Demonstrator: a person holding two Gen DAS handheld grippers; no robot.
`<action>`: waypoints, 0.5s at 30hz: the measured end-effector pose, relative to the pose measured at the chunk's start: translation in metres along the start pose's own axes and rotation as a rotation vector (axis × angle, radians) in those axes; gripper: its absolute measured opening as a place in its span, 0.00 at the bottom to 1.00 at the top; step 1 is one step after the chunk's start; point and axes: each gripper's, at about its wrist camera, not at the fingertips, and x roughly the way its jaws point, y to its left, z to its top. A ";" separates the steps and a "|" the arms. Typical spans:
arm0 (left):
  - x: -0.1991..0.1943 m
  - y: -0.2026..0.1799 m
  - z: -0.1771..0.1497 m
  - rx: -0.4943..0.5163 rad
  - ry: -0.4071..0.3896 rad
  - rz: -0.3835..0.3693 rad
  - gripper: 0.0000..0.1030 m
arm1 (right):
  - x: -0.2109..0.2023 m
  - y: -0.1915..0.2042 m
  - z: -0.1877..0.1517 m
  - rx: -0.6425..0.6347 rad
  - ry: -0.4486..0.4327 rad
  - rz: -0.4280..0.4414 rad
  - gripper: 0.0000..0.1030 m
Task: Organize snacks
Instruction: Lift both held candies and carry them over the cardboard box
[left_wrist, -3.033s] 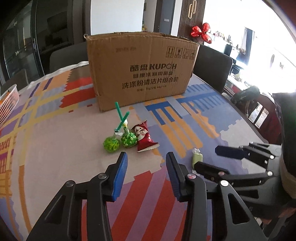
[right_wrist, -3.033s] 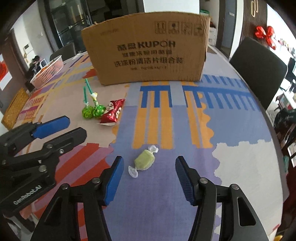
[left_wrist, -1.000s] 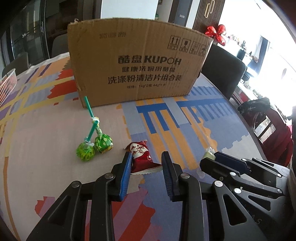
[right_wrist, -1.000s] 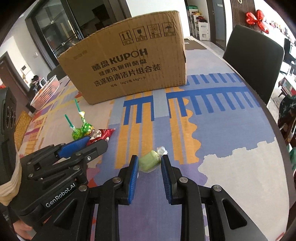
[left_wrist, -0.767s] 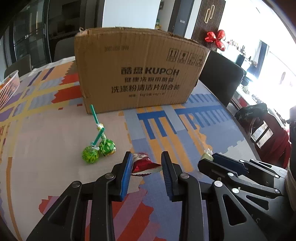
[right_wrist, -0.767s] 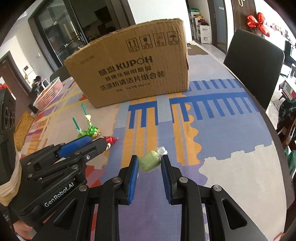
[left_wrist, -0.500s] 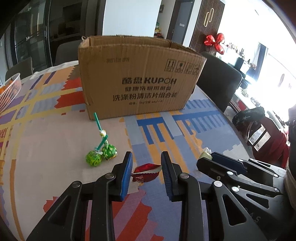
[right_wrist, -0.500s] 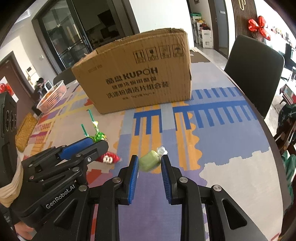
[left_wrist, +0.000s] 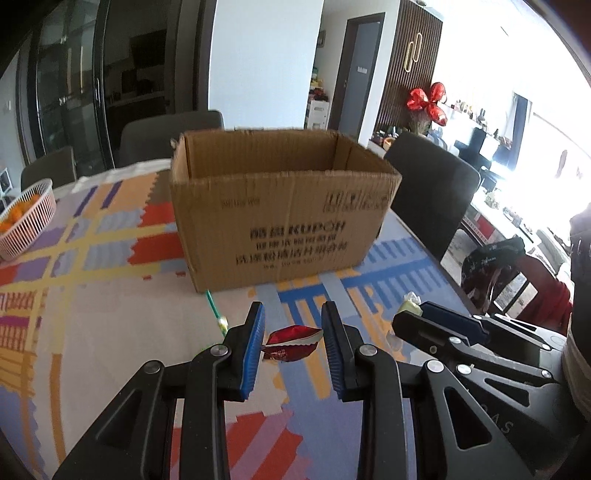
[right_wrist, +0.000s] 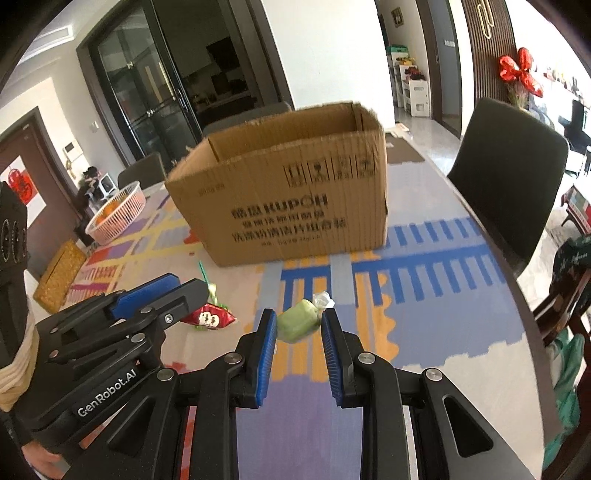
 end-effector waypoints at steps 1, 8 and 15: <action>-0.002 0.000 0.004 0.000 -0.008 0.000 0.31 | -0.002 0.000 0.004 -0.001 -0.010 -0.001 0.26; -0.011 0.003 0.034 0.001 -0.038 0.016 0.31 | -0.012 0.006 0.033 -0.016 -0.063 0.010 0.26; -0.019 0.009 0.069 -0.005 -0.077 0.020 0.31 | -0.015 0.013 0.064 -0.023 -0.085 0.037 0.26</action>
